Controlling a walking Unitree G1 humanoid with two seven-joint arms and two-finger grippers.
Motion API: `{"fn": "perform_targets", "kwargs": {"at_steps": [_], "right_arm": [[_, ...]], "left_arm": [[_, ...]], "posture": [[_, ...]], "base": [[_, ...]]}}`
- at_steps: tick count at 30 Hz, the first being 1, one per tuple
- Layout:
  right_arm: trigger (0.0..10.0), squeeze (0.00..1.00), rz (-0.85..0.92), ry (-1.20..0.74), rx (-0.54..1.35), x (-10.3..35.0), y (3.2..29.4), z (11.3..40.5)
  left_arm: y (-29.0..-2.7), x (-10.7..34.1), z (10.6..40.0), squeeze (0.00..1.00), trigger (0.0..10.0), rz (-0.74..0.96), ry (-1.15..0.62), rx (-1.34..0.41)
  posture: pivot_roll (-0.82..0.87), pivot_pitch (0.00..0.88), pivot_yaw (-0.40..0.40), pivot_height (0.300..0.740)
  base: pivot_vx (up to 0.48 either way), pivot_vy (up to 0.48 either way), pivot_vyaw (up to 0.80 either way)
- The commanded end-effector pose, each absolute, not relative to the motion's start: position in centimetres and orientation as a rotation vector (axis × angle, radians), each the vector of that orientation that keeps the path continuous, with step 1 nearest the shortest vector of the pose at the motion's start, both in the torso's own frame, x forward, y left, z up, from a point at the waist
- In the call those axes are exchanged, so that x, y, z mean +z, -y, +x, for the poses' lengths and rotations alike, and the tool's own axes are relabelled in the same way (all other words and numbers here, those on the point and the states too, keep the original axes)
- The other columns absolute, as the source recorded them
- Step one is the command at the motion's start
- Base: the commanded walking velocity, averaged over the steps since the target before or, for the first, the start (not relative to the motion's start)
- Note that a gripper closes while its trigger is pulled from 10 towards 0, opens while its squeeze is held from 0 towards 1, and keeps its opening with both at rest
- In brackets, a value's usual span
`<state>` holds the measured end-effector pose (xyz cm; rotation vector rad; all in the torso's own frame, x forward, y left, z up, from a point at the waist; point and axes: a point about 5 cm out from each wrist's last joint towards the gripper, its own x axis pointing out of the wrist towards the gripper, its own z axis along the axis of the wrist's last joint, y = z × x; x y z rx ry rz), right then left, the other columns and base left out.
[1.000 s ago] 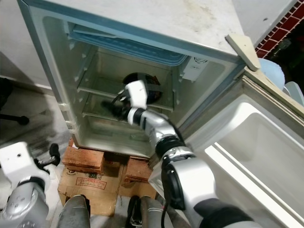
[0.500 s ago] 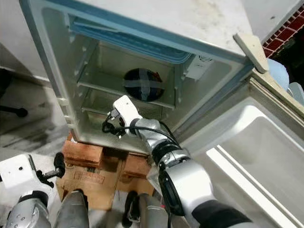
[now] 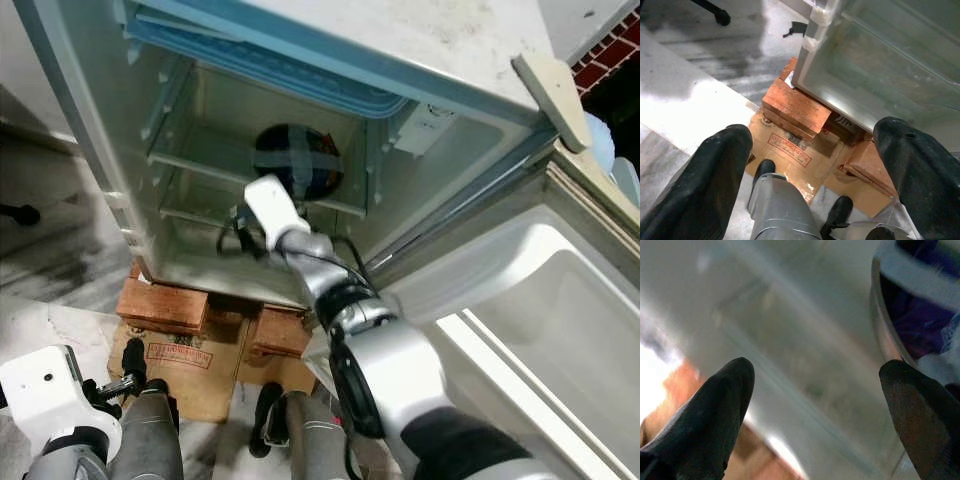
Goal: Restocking fridge
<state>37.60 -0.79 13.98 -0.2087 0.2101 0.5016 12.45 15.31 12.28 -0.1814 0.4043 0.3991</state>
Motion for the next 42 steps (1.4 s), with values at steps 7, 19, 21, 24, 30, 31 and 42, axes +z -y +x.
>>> {"fn": "perform_targets", "kwargs": {"at_steps": [7,19,21,24,30,31,42], "right_arm": [[10.0,0.0,-0.148,-0.125,0.345,16.7,3.4,39.5],[10.0,0.0,0.006,-0.14,0.436,14.3,10.8,39.3],[10.0,0.0,0.006,-0.133,0.447,13.9,11.6,39.0],[10.0,0.0,0.024,-0.119,0.482,13.1,12.6,38.3],[10.0,0.0,0.152,-0.084,0.542,11.0,12.4,35.4],[10.0,0.0,0.152,-0.084,0.542,11.0,12.4,35.4],[10.0,0.0,0.166,-0.092,0.456,9.4,12.8,32.5]], "left_arm": [[-14.6,11.7,13.0,0.0,10.0,-0.206,-0.424,0.389],[-14.5,11.0,18.5,0.0,10.0,-0.203,-0.326,0.284],[-14.4,11.0,19.4,0.0,10.0,-0.198,-0.311,0.26],[-14.0,11.3,20.8,0.0,10.0,-0.178,-0.275,0.212],[-14.0,11.5,23.7,0.0,10.0,-0.143,-0.233,0.147],[-14.0,11.5,23.7,0.0,10.0,-0.143,-0.233,0.147],[-14.0,11.5,24.7,0.0,10.0,-0.1,-0.206,0.066]], "posture": [[0.26,0.286,-0.294,0.74],[0.15,0.101,-0.226,0.74],[0.14,0.075,-0.215,0.74],[0.12,0.04,-0.197,0.74],[0.09,0.0,-0.15,0.74],[0.09,0.0,-0.15,0.74],[0.09,0.0,-0.106,0.74]], "base": [[0.0,0.0,0.0],[0.0,0.0,0.0],[0.0,0.0,0.0],[0.0,0.0,0.0],[-0.119,0.0,0.0],[-0.409,0.0,0.0],[-0.239,0.301,0.0]]}}
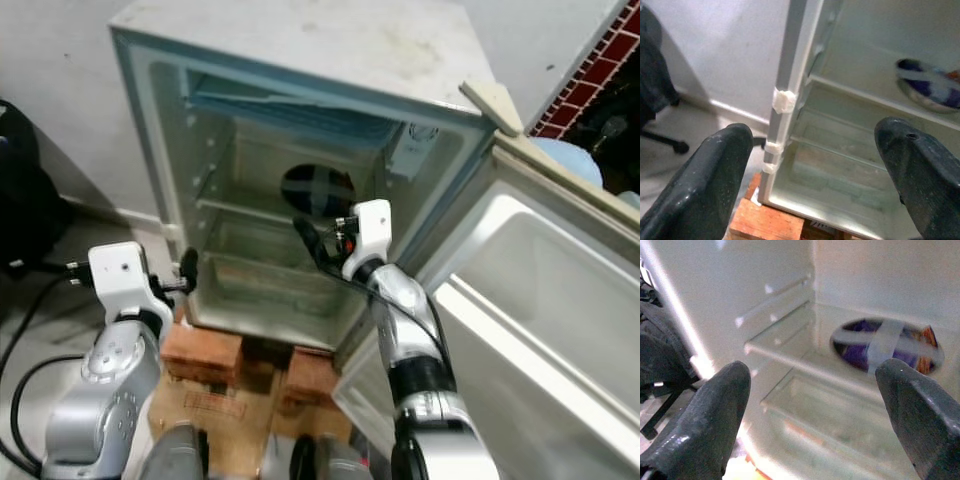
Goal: Restocking fridge
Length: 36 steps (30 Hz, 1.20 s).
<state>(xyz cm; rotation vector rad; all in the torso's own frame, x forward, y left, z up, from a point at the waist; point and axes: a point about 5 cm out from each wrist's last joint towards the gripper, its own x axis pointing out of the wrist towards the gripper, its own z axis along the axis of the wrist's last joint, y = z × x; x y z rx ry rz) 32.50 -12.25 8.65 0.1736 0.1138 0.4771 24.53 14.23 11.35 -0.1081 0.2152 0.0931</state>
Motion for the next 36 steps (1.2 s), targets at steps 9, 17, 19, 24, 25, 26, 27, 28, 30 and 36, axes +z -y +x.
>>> {"fn": "perform_targets", "kwargs": {"at_steps": [9,17,19,24,25,26,27,28,30,36], "right_arm": [[10.0,0.0,0.113,-0.127,0.431,9.8,14.2,31.3],[10.0,0.0,0.047,-0.092,0.356,11.3,15.5,30.8],[10.0,0.0,0.048,-0.093,0.263,11.6,16.6,30.8],[10.0,0.0,-0.049,-0.143,0.221,11.3,17.3,30.3],[10.0,0.0,-0.109,-0.125,0.204,11.5,17.6,30.1],[10.0,0.0,-0.109,-0.125,0.204,11.5,17.6,30.1],[10.0,0.0,-0.129,-0.093,0.183,11.8,17.9,30.0],[10.0,0.0,-0.127,-0.08,0.171,12.0,18.1,30.0],[10.0,0.0,-0.106,-0.058,0.108,12.1,18.7,30.0],[10.0,0.0,0.079,-0.124,-0.004,10.4,19.4,28.4]], "left_arm": [[-14.2,12.4,25.7,0.0,10.0,-0.063,-0.165,0.048],[-14.0,13.9,26.4,0.0,10.0,-0.045,-0.091,0.009],[-13.9,14.0,26.4,0.0,10.0,-0.064,-0.075,-0.019],[-13.1,13.3,26.6,0.0,10.0,-0.073,-0.089,-0.071],[-13.0,13.2,26.6,0.0,10.0,-0.078,-0.09,-0.083],[-13.0,13.2,26.6,0.0,10.0,-0.078,-0.09,-0.083],[-12.9,13.2,26.7,0.0,10.0,-0.085,-0.092,-0.093],[-12.9,13.2,26.7,0.0,10.0,-0.088,-0.094,-0.096],[-13.1,13.0,26.5,0.0,10.0,-0.09,-0.097,-0.09],[-14.7,11.4,25.4,0.0,10.0,-0.11,-0.139,-0.035]], "posture": [[0.08,0.0,-0.075,0.74],[0.09,0.0,-0.061,0.74],[0.08,0.0,-0.053,0.74],[0.05,0.0,-0.038,0.74],[0.04,0.0,-0.036,0.74],[0.04,0.0,-0.036,0.74],[0.04,0.0,-0.036,0.74],[0.04,0.0,-0.036,0.74],[0.04,0.0,-0.041,0.74],[0.04,0.0,-0.041,0.74]], "base": [[-0.228,0.364,0.0],[0.0,0.0,0.0],[0.0,0.0,0.0],[0.0,-0.115,0.0],[0.0,-0.454,0.0],[0.0,-0.454,0.0],[0.0,-0.461,0.0],[0.0,-0.461,0.0],[0.0,-0.458,0.0],[0.0,-0.459,0.0]]}}
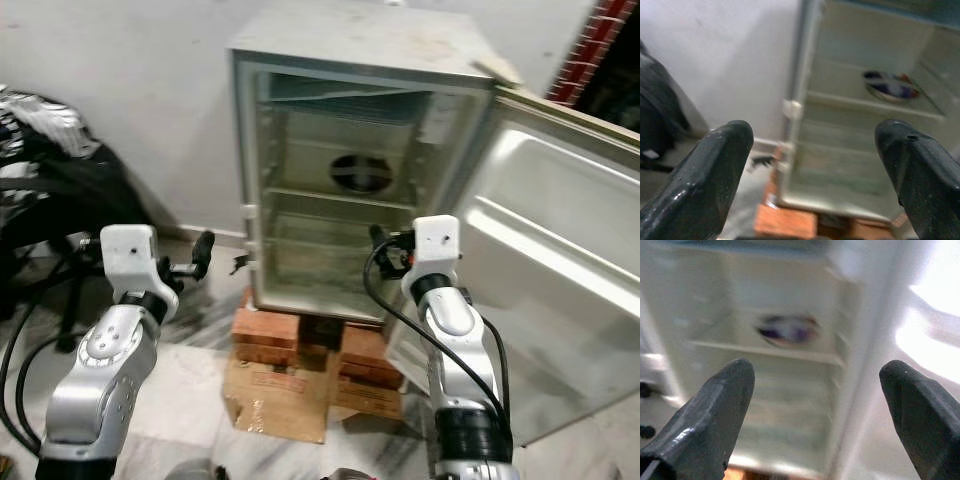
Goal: Restocking fridge
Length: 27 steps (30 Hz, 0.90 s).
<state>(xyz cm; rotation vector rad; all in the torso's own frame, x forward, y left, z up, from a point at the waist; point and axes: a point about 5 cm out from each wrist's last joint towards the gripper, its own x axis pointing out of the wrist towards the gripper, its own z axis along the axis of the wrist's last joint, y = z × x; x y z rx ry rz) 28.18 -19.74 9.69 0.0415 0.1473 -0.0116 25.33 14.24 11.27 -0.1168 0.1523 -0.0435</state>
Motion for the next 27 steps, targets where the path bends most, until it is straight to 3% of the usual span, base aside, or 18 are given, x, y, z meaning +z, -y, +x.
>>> {"fn": "perform_targets", "kwargs": {"at_steps": [1,12,20,27], "right_arm": [[10.0,0.0,0.062,-0.112,-0.042,10.1,19.6,28.0],[10.0,0.0,0.016,-0.061,-0.024,10.8,19.8,28.0],[10.0,0.0,0.039,-0.226,0.281,9.0,19.4,24.0],[10.0,0.0,0.078,-0.374,0.526,7.5,19.2,22.1]], "left_arm": [[-14.8,11.1,25.2,0.0,10.0,-0.111,-0.149,-0.035],[-13.7,10.9,25.8,0.0,10.0,-0.113,-0.154,-0.09],[-13.9,10.6,25.2,0.0,10.0,-0.111,-0.159,-0.086],[-13.9,10.6,25.3,0.0,10.0,-0.109,-0.16,-0.083]], "posture": [[0.04,0.0,-0.039,0.74],[0.02,0.0,-0.023,0.74],[0.01,0.0,-0.031,0.74],[0.01,0.0,-0.026,0.74]], "base": [[0.0,-0.458,0.0],[0.0,-0.438,0.0],[0.0,0.0,0.0],[0.0,-0.38,0.0]]}}
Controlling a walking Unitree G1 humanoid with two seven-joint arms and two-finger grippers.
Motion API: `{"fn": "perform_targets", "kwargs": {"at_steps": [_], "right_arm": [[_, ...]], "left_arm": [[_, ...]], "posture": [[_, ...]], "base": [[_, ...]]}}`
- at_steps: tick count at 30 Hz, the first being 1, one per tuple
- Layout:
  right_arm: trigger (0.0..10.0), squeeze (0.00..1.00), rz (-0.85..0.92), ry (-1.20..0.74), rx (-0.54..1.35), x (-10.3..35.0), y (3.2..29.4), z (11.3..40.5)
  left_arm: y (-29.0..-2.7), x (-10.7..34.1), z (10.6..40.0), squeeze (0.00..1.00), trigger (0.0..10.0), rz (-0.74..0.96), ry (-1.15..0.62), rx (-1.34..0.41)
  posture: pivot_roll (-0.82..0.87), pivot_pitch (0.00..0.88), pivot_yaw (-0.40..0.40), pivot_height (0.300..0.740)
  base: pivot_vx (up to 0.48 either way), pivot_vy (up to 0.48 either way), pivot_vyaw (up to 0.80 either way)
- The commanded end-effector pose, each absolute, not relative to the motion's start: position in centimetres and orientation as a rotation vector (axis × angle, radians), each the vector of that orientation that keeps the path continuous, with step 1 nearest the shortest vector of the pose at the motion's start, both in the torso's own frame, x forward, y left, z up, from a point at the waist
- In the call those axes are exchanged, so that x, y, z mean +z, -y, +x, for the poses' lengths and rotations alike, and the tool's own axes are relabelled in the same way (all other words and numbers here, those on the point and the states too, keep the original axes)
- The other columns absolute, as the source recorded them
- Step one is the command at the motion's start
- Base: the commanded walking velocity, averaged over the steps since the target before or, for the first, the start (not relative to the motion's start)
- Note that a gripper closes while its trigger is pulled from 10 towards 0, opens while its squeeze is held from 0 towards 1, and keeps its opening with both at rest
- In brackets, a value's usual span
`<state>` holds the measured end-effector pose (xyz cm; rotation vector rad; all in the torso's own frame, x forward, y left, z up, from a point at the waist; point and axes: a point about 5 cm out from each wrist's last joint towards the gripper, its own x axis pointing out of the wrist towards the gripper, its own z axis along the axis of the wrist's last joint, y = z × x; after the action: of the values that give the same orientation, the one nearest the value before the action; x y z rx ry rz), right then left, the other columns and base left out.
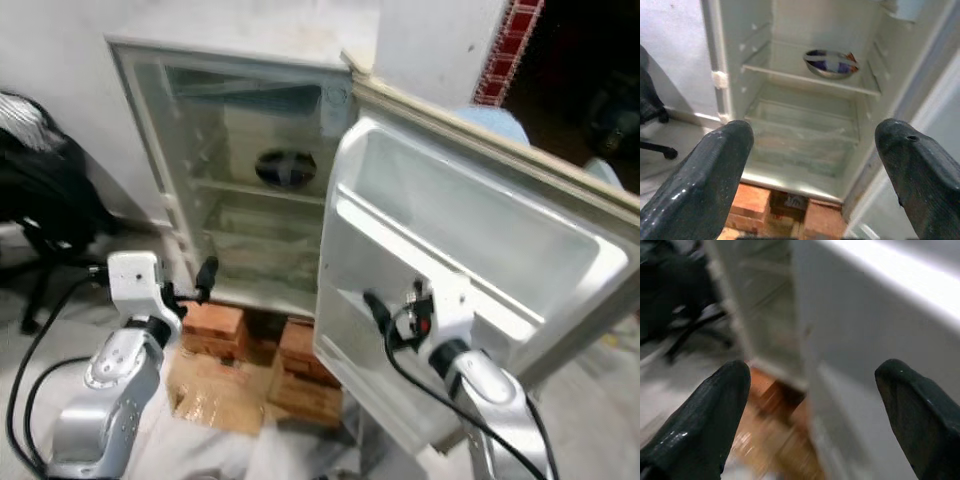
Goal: Restocking fridge
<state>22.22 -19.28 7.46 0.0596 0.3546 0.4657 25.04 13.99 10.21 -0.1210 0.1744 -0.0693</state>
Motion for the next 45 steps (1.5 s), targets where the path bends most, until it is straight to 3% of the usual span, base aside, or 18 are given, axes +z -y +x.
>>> {"fn": "perform_targets", "kwargs": {"at_steps": [1,4,13,19,31,36,38,40,42,43,45], "right_arm": [[10.0,0.0,0.078,-0.374,0.526,7.5,19.2,22.1],[10.0,0.0,0.079,-0.433,0.613,7.2,19.6,21.3],[10.0,0.0,-0.097,-0.584,0.547,5.7,23.4,21.9],[10.0,0.0,-0.126,-0.659,0.629,5.3,24.9,21.7],[10.0,0.0,-0.094,-0.796,1.025,6.0,25.1,19.2],[10.0,0.0,-0.128,-0.67,0.932,6.5,24.4,21.3],[10.0,0.0,-0.012,-0.532,0.88,7.8,22.0,22.8],[10.0,0.0,-0.048,-0.551,0.922,7.6,21.2,22.2],[10.0,0.0,-0.249,-0.699,0.931,5.8,21.5,20.9],[10.0,0.0,-0.249,-0.699,0.931,5.8,21.5,20.9],[10.0,0.0,-0.376,-0.796,0.886,4.6,23.4,20.4]], "left_arm": [[-13.9,10.6,25.3,0.0,10.0,-0.109,-0.16,-0.083],[-13.9,10.6,25.3,0.0,10.0,-0.107,-0.16,-0.086],[-14.0,10.7,25.3,0.0,10.0,-0.099,-0.161,-0.087],[-14.0,10.7,25.2,0.0,10.0,-0.102,-0.161,-0.077],[-14.2,11.0,25.2,0.0,10.0,-0.109,-0.147,-0.073],[-14.1,10.9,25.1,0.0,10.0,-0.112,-0.151,-0.074],[-14.2,10.8,25.2,0.0,10.0,-0.107,-0.158,-0.066],[-14.2,10.7,25.3,0.0,10.0,-0.102,-0.16,-0.07],[-14.2,10.7,25.4,0.0,10.0,-0.095,-0.162,-0.068],[-14.2,10.7,25.4,0.0,10.0,-0.095,-0.162,-0.068],[-14.3,10.8,25.4,0.0,10.0,-0.092,-0.16,-0.067]], "posture": [[0.01,0.0,-0.026,0.74],[0.01,0.0,-0.024,0.74],[0.01,0.0,-0.023,0.74],[0.02,0.0,-0.021,0.74],[0.03,0.0,-0.021,0.74],[0.03,0.0,-0.023,0.74],[0.03,0.0,-0.023,0.74],[0.03,0.0,-0.023,0.74],[0.03,0.0,-0.019,0.74],[0.03,0.0,-0.019,0.74],[0.03,0.0,-0.017,0.74]], "base": [[0.0,-0.48,0.0],[0.0,-0.48,0.0],[0.0,-0.48,0.0],[0.0,-0.375,0.0],[0.0,0.0,0.0],[0.0,0.0,0.0],[0.0,0.0,0.0],[0.0,0.0,0.0],[0.0,0.0,0.0],[0.0,0.0,0.0],[0.0,0.0,0.0]]}}
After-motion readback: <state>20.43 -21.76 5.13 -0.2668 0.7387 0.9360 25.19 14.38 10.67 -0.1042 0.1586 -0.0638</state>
